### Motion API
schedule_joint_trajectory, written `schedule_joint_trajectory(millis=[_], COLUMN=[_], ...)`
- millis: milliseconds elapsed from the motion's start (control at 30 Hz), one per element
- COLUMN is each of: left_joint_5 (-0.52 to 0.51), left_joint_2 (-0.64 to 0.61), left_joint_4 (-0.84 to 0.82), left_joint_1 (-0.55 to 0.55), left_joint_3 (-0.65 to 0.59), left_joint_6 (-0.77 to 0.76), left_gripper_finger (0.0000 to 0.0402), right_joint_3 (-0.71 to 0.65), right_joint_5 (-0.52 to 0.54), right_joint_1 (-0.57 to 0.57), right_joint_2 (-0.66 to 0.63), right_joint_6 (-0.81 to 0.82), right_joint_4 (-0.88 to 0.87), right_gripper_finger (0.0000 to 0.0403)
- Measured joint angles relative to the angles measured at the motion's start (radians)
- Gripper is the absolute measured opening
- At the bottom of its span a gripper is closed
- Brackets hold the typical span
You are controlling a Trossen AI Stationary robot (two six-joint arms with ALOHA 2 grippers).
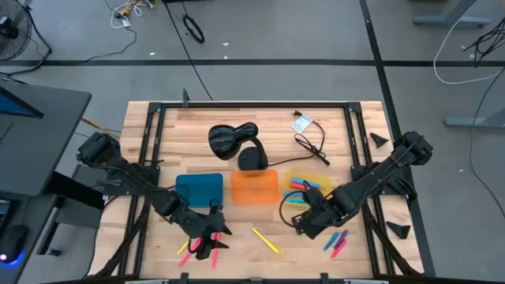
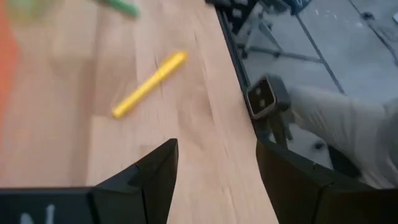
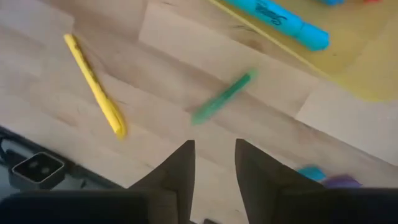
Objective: Pick & Place Markers
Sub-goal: Put the green pen into the orange bin
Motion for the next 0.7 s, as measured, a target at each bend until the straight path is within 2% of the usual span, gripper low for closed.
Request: schedule_joint_trajectory(millis=[167, 400, 500, 700], left_joint_5=[-0.129, -0.26, -0.307, -0.323], left_joint_2=[-0.063, -0.139, -0.158, -0.17], left_joint_4=[-0.02, -0.029, -0.054, -0.116], left_joint_1=[-0.05, -0.132, -0.164, -0.212], left_joint_3=[0.0, 0.0, 0.0, 0.0], left_joint_6=[0.116, 0.254, 0.255, 0.227], left_gripper_finger=[0.0222, 0.0222, 0.0222, 0.0222], right_joint_3=[0.0, 0.0, 0.0, 0.0], right_joint_5=[0.074, 0.072, 0.067, 0.067], right_joint_1=[0.033, 0.053, 0.053, 0.053], right_joint_2=[0.006, 0.073, 0.107, 0.171], right_joint_6=[0.113, 0.265, 0.31, 0.395], right_joint_4=[-0.011, -0.014, -0.008, 0.017], right_gripper_finger=[0.0107, 0.0108, 0.012, 0.0165])
